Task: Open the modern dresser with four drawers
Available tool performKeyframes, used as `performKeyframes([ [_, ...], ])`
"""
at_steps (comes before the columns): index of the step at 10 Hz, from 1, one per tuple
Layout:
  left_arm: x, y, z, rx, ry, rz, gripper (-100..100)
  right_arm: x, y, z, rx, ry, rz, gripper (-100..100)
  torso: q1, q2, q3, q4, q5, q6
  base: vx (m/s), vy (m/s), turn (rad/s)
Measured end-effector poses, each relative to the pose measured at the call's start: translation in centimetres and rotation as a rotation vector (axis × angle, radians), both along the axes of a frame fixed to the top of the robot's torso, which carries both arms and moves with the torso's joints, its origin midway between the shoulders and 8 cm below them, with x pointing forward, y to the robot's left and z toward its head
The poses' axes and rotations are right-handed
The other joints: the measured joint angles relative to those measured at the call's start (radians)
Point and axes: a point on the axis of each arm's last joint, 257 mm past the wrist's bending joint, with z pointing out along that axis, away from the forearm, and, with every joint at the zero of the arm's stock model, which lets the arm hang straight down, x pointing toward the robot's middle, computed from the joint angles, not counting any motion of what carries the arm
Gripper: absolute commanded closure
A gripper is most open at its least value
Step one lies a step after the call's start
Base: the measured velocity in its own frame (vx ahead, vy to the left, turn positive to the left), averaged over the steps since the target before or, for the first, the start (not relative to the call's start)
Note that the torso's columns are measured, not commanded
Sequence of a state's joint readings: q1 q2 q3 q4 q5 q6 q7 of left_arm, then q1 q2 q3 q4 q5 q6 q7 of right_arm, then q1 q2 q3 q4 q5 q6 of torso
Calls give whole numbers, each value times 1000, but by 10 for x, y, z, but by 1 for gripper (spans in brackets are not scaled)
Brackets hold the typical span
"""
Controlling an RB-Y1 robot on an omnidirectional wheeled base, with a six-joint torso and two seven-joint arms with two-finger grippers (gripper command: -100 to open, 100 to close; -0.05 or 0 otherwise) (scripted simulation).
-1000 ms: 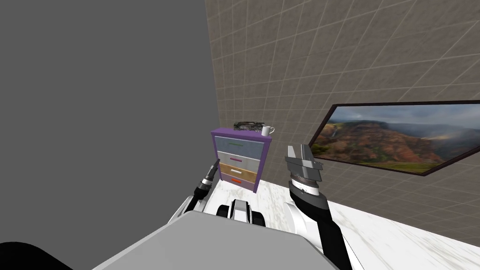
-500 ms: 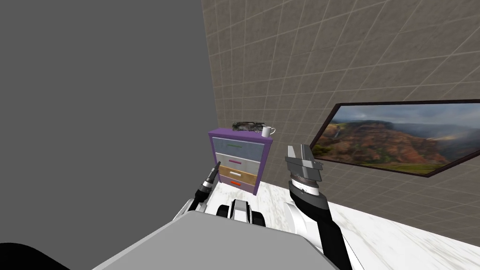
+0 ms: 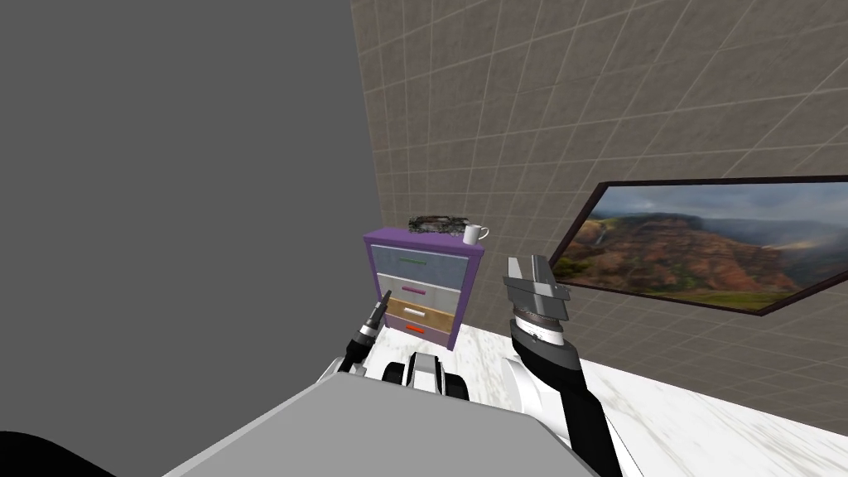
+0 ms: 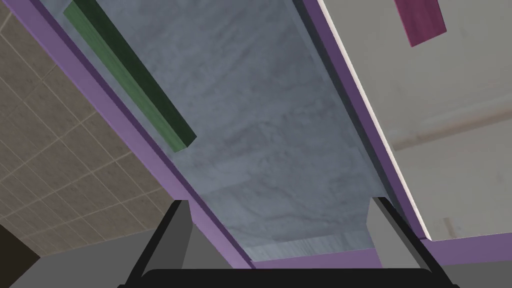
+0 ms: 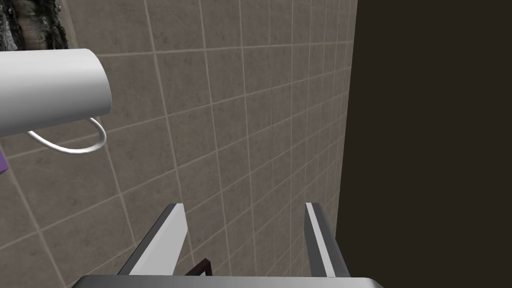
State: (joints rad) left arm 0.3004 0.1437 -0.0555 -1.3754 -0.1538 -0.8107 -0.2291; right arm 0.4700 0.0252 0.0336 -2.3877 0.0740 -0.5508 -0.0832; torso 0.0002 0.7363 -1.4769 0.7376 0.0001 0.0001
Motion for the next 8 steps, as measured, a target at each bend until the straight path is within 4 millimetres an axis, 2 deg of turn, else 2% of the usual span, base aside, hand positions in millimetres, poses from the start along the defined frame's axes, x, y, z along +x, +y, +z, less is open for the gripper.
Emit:
performKeyframes([
  [6, -11, -7, -51, -7, 91, 1, -100, 0, 0, 0, 0, 0, 0, 0, 0, 0, 0, 0, 0, 0, 85, 11, -27],
  [8, -13, -9, -62, -8, 112, 1, -100, 0, 0, 0, 0, 0, 0, 0, -1, 3, 2, 1, 0, 0, 54, 0, -16],
])
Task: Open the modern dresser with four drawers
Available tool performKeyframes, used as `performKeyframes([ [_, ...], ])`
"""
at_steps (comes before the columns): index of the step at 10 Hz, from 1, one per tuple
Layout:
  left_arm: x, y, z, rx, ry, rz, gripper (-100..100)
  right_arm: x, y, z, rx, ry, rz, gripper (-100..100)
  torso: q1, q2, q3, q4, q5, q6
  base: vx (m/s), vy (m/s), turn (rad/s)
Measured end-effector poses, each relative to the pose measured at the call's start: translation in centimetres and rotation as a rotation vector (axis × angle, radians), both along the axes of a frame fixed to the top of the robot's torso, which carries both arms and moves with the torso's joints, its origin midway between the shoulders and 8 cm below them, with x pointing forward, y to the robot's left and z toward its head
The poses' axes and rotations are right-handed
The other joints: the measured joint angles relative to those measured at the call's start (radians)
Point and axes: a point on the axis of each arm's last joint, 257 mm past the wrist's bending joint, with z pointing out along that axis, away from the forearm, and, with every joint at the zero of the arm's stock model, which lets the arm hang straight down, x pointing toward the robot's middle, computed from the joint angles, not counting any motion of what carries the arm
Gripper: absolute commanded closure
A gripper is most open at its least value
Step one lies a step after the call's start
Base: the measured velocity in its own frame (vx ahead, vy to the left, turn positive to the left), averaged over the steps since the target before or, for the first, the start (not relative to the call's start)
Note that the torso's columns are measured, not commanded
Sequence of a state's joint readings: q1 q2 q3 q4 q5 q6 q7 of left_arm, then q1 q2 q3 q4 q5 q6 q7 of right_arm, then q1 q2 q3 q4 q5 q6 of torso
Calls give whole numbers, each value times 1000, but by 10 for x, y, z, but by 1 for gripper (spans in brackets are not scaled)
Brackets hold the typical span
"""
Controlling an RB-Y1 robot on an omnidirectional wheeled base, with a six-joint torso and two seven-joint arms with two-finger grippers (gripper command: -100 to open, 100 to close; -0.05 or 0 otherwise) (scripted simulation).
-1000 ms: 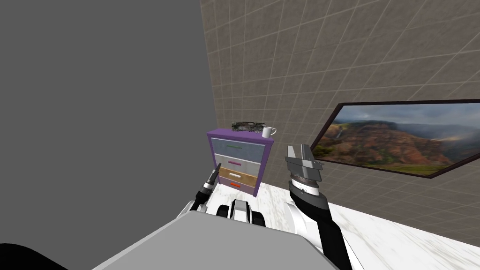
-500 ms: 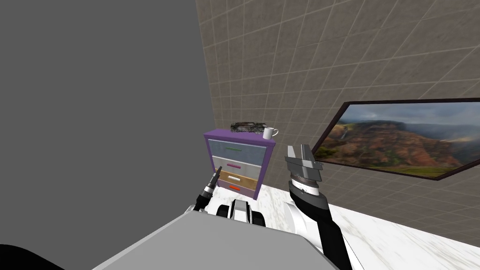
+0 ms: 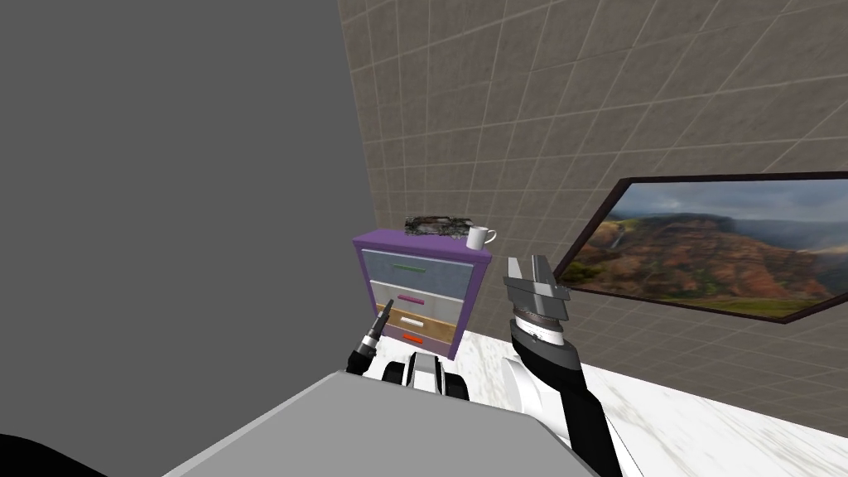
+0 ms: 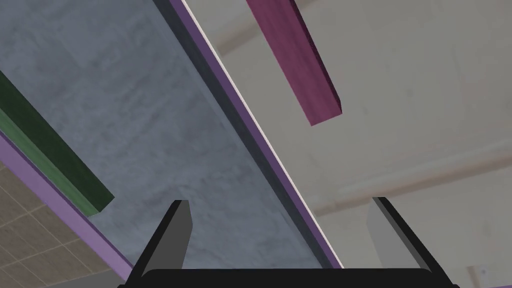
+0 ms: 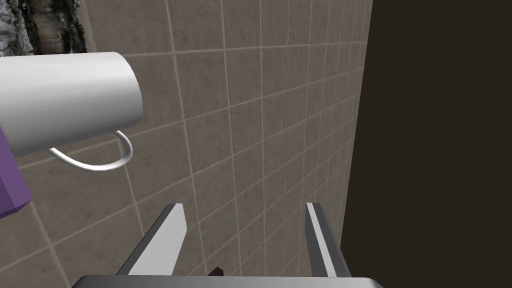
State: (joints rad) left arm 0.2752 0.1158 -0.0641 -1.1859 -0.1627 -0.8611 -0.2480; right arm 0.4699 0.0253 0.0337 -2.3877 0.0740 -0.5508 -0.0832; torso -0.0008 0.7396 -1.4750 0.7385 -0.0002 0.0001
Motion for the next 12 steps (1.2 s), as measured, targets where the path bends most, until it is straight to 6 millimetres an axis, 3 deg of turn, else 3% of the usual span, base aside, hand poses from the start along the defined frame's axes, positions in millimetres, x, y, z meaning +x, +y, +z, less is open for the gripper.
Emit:
performKeyframes([
  [7, -15, -13, -47, -27, 85, 0, -100, 0, 0, 0, 0, 0, 0, 0, 0, 0, 0, 0, 0, 0, 69, 10, -25],
  [9, -16, -22, -52, -44, 94, 1, -100, 0, 0, 0, 0, 0, 0, 0, 1, 0, 0, 0, 0, 0, 25, -7, -6],
  [11, -5, -20, -46, -44, 91, 1, -100, 0, 0, 0, 0, 0, 0, 0, 0, -2, -1, -1, 0, 0, 28, -13, -5],
  [12, -4, -20, -47, -44, 93, 2, 100, 0, 0, 0, 0, 0, 0, 0, 1, -1, -1, -1, 0, 0, -21, 8, 12],
])
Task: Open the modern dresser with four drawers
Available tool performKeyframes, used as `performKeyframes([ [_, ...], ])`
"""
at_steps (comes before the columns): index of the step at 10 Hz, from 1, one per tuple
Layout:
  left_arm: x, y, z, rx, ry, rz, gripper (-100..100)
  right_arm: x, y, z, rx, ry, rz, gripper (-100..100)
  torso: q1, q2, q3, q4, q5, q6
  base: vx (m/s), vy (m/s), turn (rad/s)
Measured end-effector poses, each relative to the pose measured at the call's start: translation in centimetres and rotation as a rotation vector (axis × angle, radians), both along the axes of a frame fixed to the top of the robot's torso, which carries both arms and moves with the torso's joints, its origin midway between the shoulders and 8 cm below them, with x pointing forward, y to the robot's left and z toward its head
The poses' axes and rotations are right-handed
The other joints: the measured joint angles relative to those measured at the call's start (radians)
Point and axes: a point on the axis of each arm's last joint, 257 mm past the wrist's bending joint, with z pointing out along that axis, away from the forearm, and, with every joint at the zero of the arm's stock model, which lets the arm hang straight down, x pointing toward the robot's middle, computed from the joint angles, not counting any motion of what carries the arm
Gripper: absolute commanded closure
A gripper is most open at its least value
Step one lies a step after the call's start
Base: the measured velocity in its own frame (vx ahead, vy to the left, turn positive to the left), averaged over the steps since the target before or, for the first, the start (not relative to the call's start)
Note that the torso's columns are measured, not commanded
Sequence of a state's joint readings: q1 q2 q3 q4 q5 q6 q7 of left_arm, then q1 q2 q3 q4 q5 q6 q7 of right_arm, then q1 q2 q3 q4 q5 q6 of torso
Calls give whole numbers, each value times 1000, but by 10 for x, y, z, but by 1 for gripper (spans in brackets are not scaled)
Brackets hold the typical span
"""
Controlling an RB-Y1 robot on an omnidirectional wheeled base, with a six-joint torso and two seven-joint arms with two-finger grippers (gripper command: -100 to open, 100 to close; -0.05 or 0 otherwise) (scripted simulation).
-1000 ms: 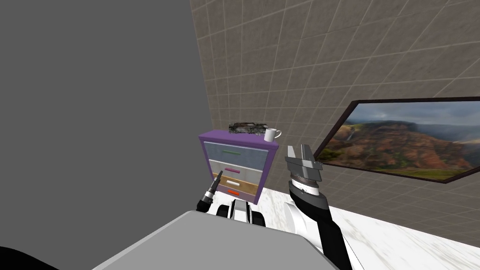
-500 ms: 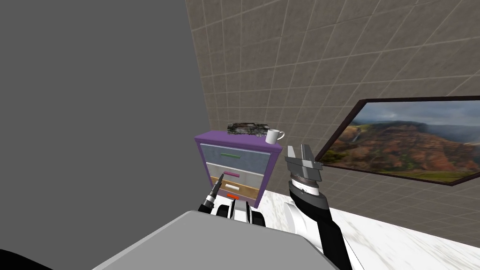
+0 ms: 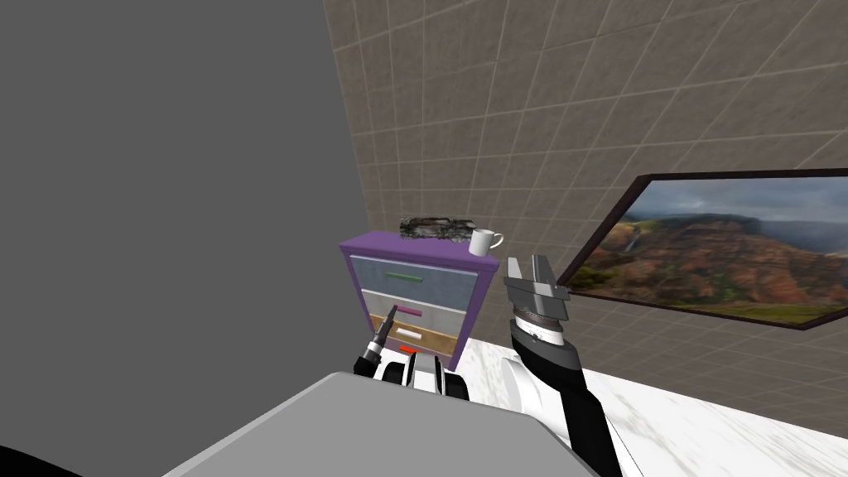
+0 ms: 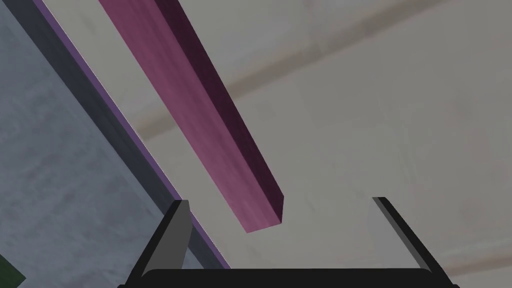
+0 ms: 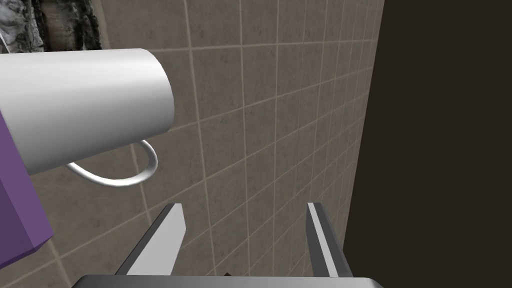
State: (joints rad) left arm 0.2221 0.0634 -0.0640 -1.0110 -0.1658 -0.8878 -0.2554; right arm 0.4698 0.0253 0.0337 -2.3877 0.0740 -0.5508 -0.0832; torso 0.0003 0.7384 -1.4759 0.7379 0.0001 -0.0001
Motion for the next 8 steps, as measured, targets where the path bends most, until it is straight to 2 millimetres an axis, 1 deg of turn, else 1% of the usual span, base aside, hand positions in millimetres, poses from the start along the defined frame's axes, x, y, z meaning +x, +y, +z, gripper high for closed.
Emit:
performKeyframes([
  [2, -5, -1, -3, 0, 1, -1, 100, 0, 0, 0, 0, 0, 0, 0, 0, 1, 1, 1, 0, 0, -50, 7, 11],
  [4, -3, -1, 0, 0, -1, -4, 100, 0, 0, 0, 0, 0, 0, 0, 0, 6, 4, 2, 0, 0, -172, -1, 18],
  [6, -3, -1, 3, 1, -2, -8, 100, 0, 0, 0, 0, 0, 0, 0, -2, 2, 2, 1, -1, 0, -209, 0, 23],
  [7, -2, -1, 5, 1, -2, -10, 100, 0, 0, 0, 0, 0, 0, 0, 1, 1, 1, 0, 0, 0, -98, 16, 0],
  [8, -2, -1, 4, 0, -1, -10, -100, 0, 0, 0, 0, 0, 0, 0, 1, -6, -3, -1, 0, 0, -7, 1, -9],
])
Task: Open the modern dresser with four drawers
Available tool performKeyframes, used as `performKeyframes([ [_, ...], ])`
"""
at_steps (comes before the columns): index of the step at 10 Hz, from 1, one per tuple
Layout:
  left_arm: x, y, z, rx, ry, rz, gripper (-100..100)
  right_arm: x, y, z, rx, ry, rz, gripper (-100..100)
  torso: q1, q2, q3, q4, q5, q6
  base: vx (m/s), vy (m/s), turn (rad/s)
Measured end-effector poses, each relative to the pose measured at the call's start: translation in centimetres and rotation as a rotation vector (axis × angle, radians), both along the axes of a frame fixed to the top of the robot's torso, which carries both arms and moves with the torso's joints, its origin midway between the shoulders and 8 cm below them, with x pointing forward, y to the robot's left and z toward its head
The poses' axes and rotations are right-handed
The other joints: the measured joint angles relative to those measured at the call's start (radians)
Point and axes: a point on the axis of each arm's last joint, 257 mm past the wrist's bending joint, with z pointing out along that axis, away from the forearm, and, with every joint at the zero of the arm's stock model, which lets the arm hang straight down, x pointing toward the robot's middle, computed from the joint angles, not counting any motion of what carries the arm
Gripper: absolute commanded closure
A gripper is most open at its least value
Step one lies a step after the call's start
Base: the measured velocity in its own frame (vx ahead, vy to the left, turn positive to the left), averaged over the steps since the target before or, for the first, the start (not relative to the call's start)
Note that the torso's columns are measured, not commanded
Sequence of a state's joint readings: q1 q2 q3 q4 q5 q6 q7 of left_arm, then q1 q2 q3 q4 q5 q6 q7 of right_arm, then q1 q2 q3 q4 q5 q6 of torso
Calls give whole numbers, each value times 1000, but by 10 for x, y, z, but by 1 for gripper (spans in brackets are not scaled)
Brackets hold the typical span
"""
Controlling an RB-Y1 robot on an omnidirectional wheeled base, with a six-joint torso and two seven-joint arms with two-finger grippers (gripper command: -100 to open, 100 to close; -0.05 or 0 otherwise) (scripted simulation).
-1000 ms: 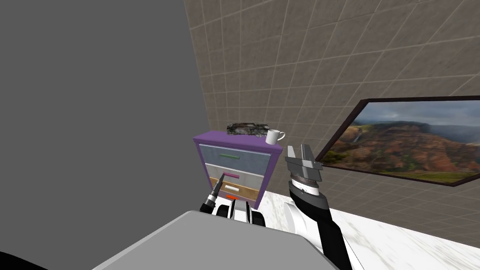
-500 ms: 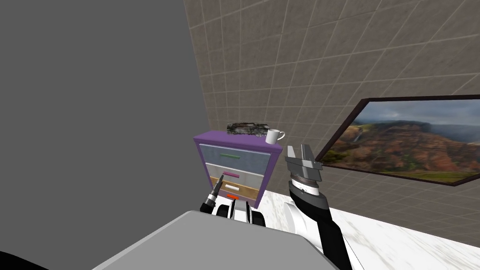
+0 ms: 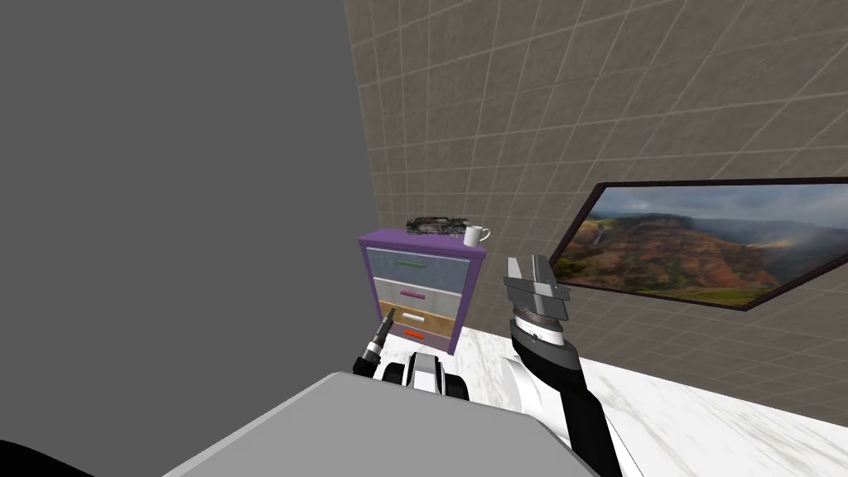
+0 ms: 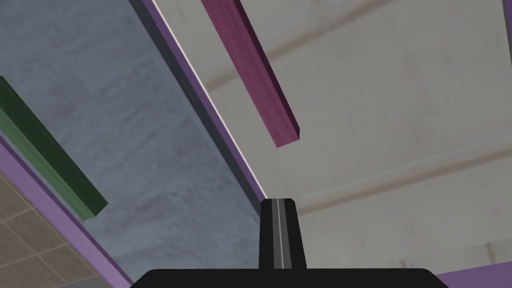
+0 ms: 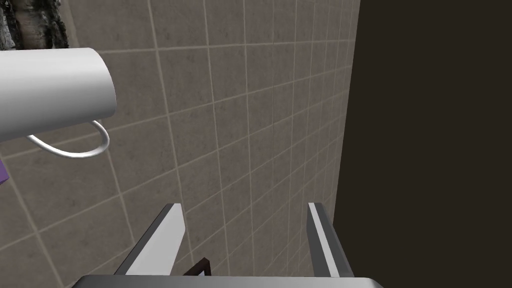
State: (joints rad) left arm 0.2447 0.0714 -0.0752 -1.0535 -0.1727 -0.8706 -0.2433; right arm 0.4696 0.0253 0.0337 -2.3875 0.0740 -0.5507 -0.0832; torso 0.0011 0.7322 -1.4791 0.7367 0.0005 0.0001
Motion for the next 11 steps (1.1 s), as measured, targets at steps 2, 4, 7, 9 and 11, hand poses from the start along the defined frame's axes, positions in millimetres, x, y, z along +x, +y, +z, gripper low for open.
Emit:
performKeyframes([
  [2, 3, 11, 2, 29, -2, -6, -100, 0, 0, 0, 0, 0, 0, 0, -3, -5, -3, -2, -1, 0, 118, -22, -24],
  [4, 9, 15, 3, 37, 1, -5, -100, 0, 0, 0, 0, 0, 0, 0, 0, 1, 0, 0, 0, 0, 195, 5, -22],
  [7, 19, 9, 5, 17, 6, 2, -100, 0, 0, 0, 0, 0, 0, 0, -2, 13, 8, 3, -1, 0, 70, -13, -12],
  [9, 25, 9, 8, 16, 8, 4, 100, 0, 0, 0, 0, 0, 0, 0, -1, 9, 5, 2, 0, 0, -5, 1, 7],
  [11, 21, 8, 8, 14, 2, 1, 100, 0, 0, 0, 0, 0, 0, 0, 1, 4, 3, 0, 1, 0, -75, 5, 10],
])
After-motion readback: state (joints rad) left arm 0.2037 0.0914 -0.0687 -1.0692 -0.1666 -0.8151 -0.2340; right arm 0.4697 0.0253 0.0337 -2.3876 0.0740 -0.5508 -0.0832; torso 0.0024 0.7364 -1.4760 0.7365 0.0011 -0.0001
